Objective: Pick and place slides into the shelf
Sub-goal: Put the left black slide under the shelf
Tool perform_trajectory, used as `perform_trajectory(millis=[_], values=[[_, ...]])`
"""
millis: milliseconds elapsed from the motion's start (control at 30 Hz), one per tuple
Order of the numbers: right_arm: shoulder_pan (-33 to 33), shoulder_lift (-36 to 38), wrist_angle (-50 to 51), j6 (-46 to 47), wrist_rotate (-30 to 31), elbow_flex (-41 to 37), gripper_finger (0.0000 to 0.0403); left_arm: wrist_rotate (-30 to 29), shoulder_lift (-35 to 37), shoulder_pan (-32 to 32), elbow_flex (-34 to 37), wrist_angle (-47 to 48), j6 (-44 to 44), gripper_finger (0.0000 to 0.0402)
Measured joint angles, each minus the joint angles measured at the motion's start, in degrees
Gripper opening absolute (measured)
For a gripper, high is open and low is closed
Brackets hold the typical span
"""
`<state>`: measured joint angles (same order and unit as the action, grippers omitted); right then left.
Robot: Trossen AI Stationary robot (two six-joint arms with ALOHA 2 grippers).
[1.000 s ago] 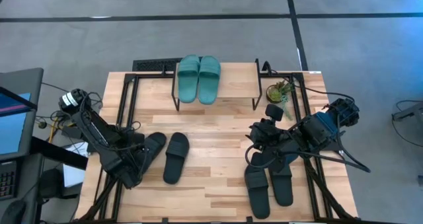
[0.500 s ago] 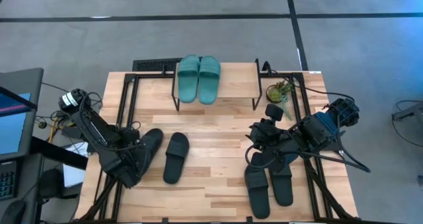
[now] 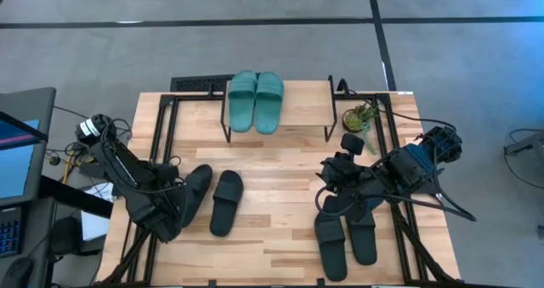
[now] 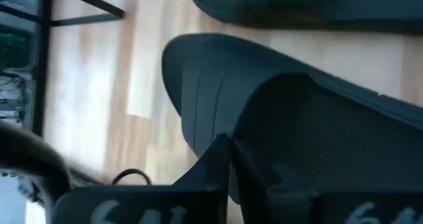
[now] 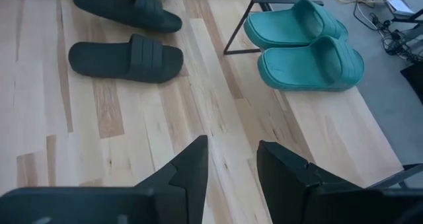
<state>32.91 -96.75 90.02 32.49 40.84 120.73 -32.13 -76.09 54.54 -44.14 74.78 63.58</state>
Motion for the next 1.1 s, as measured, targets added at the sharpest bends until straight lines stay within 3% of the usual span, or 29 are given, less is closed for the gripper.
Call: perform_trajectory(millis=[167,367,600,800,1100], values=[[0.00,0.00,0.00,0.02,0.39,0.00,0.0118,1.41,0.00,0.00,1.86,-6.07,-3.69,0.0000],[0.00,0.00,0.00,0.31,0.39,0.00,0.0118,0.31,0.00,-0.26,2.01,-6.25,-3.02,0.0000],[0.00,0.00,0.00,0.48,0.41,0.00,0.0118,1.04,0.00,-4.18,2.01,-9.55,-2.21,0.0000],[0.00,0.00,0.00,0.48,1.29,0.00,0.0118,1.22,0.00,-7.11,2.01,-11.49,-6.62,0.0001],[0.00,0.02,0.00,0.48,1.29,0.00,0.0118,-0.13,0.00,-7.48,2.06,-11.32,-11.89,0.0039]])
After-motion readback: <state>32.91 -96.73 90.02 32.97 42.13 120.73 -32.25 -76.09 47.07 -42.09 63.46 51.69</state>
